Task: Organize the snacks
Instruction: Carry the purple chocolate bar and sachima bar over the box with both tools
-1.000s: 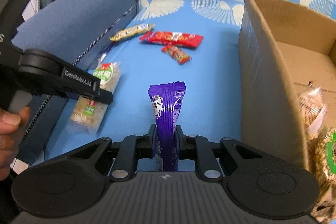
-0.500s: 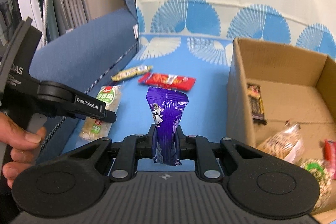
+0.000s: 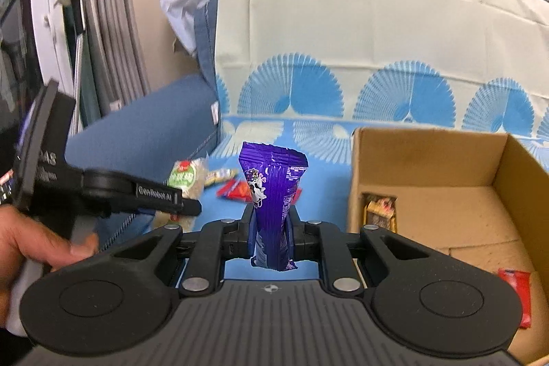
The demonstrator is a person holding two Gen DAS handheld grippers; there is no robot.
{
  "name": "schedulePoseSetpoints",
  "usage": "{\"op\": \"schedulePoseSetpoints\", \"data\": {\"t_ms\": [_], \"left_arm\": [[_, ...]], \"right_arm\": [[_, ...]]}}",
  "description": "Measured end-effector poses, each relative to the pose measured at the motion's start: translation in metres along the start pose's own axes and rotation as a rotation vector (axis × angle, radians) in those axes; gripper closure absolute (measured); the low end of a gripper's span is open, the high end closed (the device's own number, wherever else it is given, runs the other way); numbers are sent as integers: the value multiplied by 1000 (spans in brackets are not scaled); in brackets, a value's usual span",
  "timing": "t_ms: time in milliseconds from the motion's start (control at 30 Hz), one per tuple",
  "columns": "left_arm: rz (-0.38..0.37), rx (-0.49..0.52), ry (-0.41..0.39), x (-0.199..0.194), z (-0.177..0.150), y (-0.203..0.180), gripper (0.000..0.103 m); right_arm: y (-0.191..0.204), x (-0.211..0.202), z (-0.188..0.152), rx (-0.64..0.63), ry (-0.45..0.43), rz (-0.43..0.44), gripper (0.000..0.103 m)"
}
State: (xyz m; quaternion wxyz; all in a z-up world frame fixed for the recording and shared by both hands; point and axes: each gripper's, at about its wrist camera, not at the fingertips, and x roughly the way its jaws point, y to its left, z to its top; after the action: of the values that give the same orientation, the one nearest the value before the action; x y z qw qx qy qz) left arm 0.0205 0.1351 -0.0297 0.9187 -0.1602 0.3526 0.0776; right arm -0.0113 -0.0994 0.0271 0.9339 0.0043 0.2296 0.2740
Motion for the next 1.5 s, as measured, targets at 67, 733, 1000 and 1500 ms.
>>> {"op": "schedulePoseSetpoints", "data": {"t_ms": [67,733,1000,1500], "left_arm": [[-23,9,-24,-1,1,-8,63],[-224,152,-244,-12,3,-100,63],[-278,168,-239,-4,-2,-126,63],[-386,246,-294,-15,-15,-170,63]], "right_arm": [[-6,-8,5,7,-31,-1,86],[-86,-37,9,134,-138,-174,86],[-122,-42,-1,197,-134,-265,86],[-158,-47,-13,241,-110,-424,86]]}}
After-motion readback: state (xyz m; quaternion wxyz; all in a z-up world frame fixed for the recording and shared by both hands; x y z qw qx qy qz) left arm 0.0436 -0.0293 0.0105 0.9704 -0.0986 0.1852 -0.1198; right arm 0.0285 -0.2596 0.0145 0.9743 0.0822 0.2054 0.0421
